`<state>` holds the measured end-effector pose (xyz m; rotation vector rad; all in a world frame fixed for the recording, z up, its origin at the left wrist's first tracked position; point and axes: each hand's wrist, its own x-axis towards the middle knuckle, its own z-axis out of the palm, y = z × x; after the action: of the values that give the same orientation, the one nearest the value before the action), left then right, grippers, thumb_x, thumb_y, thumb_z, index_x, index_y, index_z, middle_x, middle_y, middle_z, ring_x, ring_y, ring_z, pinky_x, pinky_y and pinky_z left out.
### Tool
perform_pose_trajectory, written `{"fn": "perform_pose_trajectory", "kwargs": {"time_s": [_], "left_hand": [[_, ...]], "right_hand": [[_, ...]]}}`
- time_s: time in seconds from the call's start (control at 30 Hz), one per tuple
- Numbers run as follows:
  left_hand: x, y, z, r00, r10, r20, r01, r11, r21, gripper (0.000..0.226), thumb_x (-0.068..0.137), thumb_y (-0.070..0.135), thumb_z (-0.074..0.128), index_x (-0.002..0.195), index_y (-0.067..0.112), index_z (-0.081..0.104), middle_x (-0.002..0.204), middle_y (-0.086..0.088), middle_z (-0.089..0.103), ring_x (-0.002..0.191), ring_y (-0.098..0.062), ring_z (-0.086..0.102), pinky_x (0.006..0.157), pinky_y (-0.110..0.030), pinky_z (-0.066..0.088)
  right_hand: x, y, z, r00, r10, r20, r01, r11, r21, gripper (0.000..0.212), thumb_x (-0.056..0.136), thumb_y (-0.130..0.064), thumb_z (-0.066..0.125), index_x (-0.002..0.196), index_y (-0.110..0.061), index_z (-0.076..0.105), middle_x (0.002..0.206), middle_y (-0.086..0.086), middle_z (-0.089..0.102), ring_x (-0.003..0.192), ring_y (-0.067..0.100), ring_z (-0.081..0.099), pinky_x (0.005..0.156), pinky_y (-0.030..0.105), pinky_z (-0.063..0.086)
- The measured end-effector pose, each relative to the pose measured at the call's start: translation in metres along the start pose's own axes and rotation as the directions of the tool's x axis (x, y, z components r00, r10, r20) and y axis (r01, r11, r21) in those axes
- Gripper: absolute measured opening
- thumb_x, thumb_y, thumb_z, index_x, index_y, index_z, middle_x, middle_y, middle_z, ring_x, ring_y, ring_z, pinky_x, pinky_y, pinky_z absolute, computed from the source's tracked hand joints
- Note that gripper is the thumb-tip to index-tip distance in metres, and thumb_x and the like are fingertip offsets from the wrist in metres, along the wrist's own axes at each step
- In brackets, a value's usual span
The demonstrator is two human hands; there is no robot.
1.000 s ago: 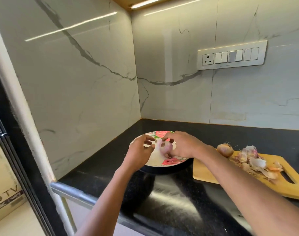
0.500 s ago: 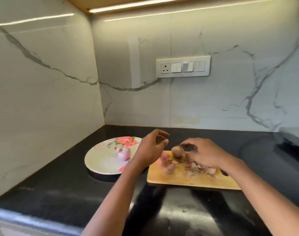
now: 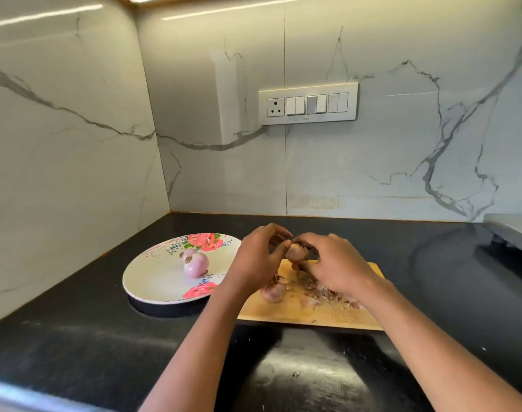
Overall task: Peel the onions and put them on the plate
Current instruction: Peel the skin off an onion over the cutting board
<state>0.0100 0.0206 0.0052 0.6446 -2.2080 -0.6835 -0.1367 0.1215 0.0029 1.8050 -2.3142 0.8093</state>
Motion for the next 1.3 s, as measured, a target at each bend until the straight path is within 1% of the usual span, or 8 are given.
{"fn": "perform_pose_trajectory", "kwargs": {"time_s": [0.1,0.17,0.37,0.67,0.77,0.87,1.03,1.3], "left_hand": [[-0.003,0.003,-0.003,0.997,0.070,-0.043,-0.072,0.997,-0.037,0.019,0.101,0.025,0.062,0.119,0.023,0.066,0.113,0.008,0.067,0.099,-0.002,0.062,0.079,-0.007,0.048],[-0.004,0.003,-0.005,0.993,0.110,-0.038,-0.114,0.987,-0.111,0.022,0.100,0.024,0.063,0.122,0.024,0.065,0.114,0.009,0.070,0.102,0.001,0.064,0.083,-0.009,0.050],[-0.005,0.006,-0.003,0.992,0.114,0.058,-0.092,0.950,-0.298,0.048,0.088,0.018,0.078,0.132,0.024,0.060,0.114,0.007,0.072,0.107,-0.002,0.069,0.095,-0.025,0.057],[-0.009,0.010,-0.004,0.993,0.076,0.093,-0.021,0.868,-0.495,0.049,0.085,0.016,0.078,0.132,0.016,0.060,0.120,0.001,0.071,0.108,-0.010,0.070,0.093,-0.028,0.057],[-0.010,0.010,-0.005,0.991,0.049,0.128,0.022,0.866,-0.500,0.048,0.088,0.016,0.075,0.133,0.020,0.058,0.124,0.002,0.067,0.102,-0.011,0.073,0.094,-0.031,0.058],[-0.010,0.011,-0.006,0.990,0.036,0.134,0.038,0.859,-0.510,0.048,0.090,0.014,0.073,0.134,0.021,0.057,0.126,0.003,0.063,0.099,-0.012,0.074,0.090,-0.026,0.058],[-0.011,0.010,-0.009,0.992,0.022,0.126,0.048,0.848,-0.527,0.048,0.092,0.016,0.071,0.138,0.023,0.058,0.130,0.003,0.062,0.103,-0.012,0.073,0.093,-0.026,0.057],[-0.012,0.004,-0.009,0.988,0.011,0.152,0.082,0.801,-0.593,0.049,0.090,0.028,0.069,0.138,0.021,0.061,0.127,0.003,0.070,0.113,-0.016,0.069,0.103,-0.037,0.054]], "right_hand": [[0.001,0.010,-0.010,0.999,0.034,0.020,-0.038,0.950,0.310,0.040,0.091,-0.055,0.065,0.125,-0.038,0.052,0.105,-0.009,0.073,0.087,0.017,0.071,0.080,0.041,0.057],[0.001,0.014,-0.015,0.998,0.049,0.028,-0.056,0.888,0.456,0.037,0.092,-0.058,0.059,0.122,-0.036,0.056,0.102,-0.008,0.074,0.091,0.014,0.071,0.084,0.042,0.057],[-0.007,0.007,-0.021,0.996,0.082,0.030,-0.077,0.674,0.734,0.023,0.106,-0.036,0.045,0.107,-0.029,0.067,0.089,-0.010,0.067,0.073,0.006,0.059,0.063,0.013,0.046],[-0.005,0.004,-0.013,0.979,0.174,-0.102,-0.042,0.671,0.741,0.026,0.105,-0.032,0.050,0.102,-0.015,0.070,0.076,-0.001,0.061,0.063,0.006,0.055,0.061,0.031,0.046],[-0.006,0.008,-0.018,0.976,0.152,-0.155,-0.015,0.760,0.650,0.015,0.101,-0.028,0.059,0.102,-0.023,0.073,0.088,-0.006,0.070,0.073,0.010,0.063,0.070,0.034,0.056],[-0.009,0.010,-0.021,0.982,0.104,-0.157,0.031,0.732,0.681,0.015,0.096,-0.028,0.067,0.108,-0.032,0.076,0.099,-0.007,0.075,0.076,0.013,0.072,0.074,0.037,0.062],[-0.010,0.011,-0.021,0.978,0.019,-0.209,0.127,0.738,0.663,0.024,0.088,-0.022,0.076,0.112,-0.024,0.077,0.107,-0.010,0.077,0.097,0.008,0.073,0.089,0.032,0.060],[-0.014,0.004,-0.015,0.910,-0.010,-0.414,0.240,0.827,0.509,0.017,0.087,-0.017,0.077,0.103,-0.020,0.079,0.088,-0.007,0.078,0.078,0.004,0.073,0.075,0.027,0.061]]}}
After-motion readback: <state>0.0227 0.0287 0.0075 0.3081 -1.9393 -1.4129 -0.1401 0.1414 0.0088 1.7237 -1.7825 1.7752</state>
